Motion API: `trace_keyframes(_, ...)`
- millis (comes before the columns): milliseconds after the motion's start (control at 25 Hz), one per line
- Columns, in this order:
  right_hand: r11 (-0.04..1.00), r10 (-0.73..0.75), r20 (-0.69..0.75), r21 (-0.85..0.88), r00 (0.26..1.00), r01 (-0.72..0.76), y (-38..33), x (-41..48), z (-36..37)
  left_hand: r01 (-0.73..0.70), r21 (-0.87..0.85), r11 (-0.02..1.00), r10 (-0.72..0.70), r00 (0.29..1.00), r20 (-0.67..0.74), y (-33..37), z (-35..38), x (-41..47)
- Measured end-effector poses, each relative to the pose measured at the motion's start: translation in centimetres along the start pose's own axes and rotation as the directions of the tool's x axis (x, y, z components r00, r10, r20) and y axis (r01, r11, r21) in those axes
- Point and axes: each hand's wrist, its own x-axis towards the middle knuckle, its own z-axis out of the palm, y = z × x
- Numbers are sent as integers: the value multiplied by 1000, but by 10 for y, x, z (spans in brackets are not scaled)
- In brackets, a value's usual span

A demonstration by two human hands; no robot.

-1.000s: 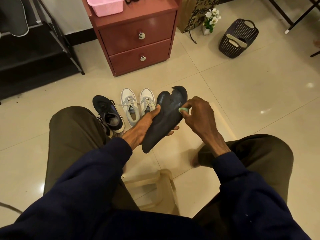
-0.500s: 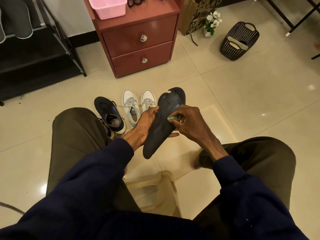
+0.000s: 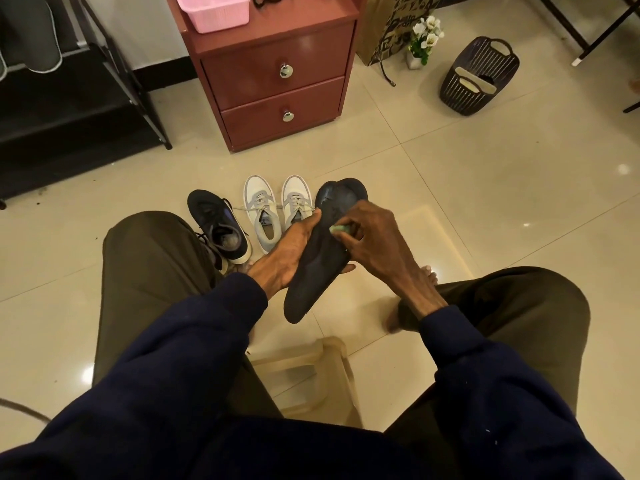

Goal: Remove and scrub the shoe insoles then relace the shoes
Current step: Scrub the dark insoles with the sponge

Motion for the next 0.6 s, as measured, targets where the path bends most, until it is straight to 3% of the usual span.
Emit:
trace_keyframes(120,971,220,-232,-40,948,-235,16,2,-12,73,1,997,-73,997,34,-1,4,-3)
trace_keyframes(160,973,215,-226,-36,950,-229,16,1,-11,66,-1,998,-66,998,18,-1,6,-4)
trace_keyframes(320,999,13,37,50,999,-15,-5,-3,0,-24,-36,999,24,1000,-19,1,3,-2)
trace_keyframes(480,951,260,-235,-106,936,-291,15,1,-16,68,-43,997,-68,998,0,0,3,-3)
trace_keyframes(520,957,239,-238,-103,941,-270,15,-1,-15,66,-37,997,-66,998,-10,0,5,-5)
trace_keyframes(600,992,124,-92,-9,988,-125,1,-2,-7,22,-36,999,-23,999,-49,0,4,-3)
